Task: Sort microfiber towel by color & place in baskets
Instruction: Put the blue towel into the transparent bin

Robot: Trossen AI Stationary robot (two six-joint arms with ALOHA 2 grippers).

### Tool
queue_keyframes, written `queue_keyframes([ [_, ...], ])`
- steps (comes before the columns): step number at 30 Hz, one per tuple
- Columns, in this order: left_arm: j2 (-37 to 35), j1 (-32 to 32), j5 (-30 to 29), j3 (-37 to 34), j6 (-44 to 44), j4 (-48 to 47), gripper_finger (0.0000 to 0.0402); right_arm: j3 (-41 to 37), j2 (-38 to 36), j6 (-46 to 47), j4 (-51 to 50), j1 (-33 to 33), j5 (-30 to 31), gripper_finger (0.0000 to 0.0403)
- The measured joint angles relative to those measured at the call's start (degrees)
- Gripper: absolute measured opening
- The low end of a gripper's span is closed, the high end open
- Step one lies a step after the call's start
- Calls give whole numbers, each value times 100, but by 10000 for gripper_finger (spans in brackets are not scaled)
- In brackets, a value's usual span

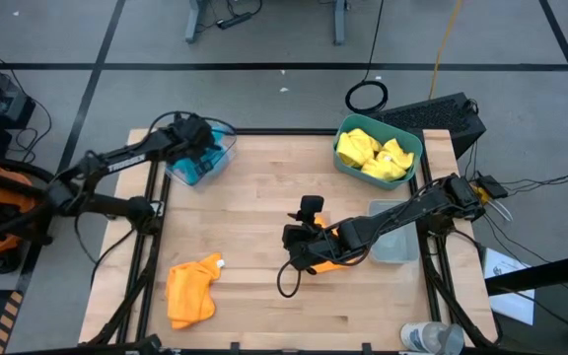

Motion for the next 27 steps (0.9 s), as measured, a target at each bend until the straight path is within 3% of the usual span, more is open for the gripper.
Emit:
queue_keyframes([
  [9,502,25,76,13,-597,512,41,-2,2,39,-38,0,0,157],
  [13,500,50,245,7,-746,344,68,-2,2,162,-129,0,0,157],
  [20,268,18,167,172,-1015,-538,118,-4,4,260,-214,3,0,157],
  [27,-318,18,218,351,-1047,-744,149,-4,4,304,-214,-2,0,157],
])
